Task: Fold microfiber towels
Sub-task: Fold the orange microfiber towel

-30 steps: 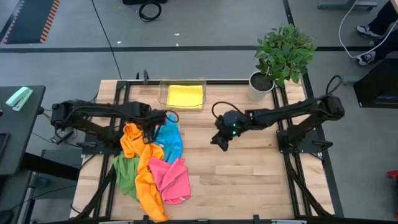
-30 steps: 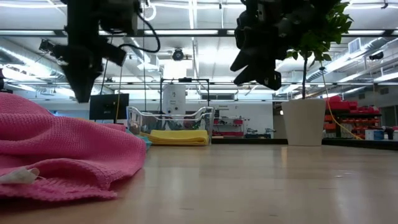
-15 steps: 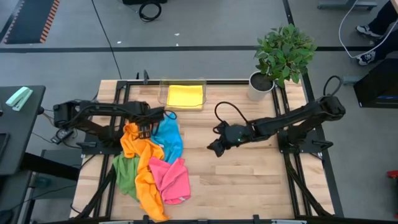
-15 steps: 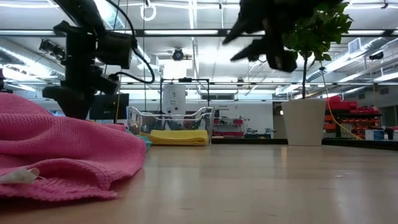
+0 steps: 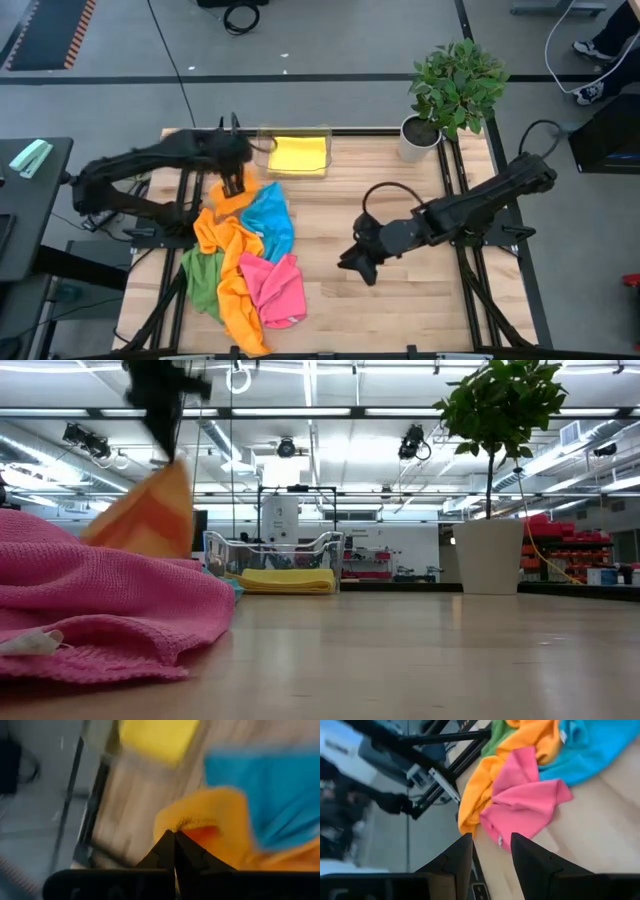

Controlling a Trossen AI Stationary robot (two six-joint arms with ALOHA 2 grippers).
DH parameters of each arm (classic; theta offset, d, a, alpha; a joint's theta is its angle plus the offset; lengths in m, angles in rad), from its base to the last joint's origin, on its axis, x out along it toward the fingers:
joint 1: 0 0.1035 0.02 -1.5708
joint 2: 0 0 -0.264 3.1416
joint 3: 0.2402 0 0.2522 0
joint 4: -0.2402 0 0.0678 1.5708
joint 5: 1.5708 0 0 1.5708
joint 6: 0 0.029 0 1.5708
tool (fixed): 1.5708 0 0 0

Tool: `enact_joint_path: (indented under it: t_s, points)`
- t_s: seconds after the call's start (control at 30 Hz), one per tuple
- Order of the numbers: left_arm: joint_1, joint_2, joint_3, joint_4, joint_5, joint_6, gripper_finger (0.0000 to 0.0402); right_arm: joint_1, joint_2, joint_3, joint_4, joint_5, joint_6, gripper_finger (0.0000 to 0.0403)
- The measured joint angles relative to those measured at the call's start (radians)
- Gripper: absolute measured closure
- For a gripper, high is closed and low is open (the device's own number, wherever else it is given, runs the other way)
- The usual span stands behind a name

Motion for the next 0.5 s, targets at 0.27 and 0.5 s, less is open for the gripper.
enact_joint_path:
  t_s: [0.27,0.5]
  points:
    - [-0.170,0.018,0.282,0.260,0.215,-0.385,0.0398,0.092,-0.104,0.252,-0.572,0.162,-0.203,0.0260]
    - [-0.414,0.237,0.285,0.624,0.175,-0.574,0.0398,0.154,-0.310,0.110,-0.648,0.307,-0.231,0.0260]
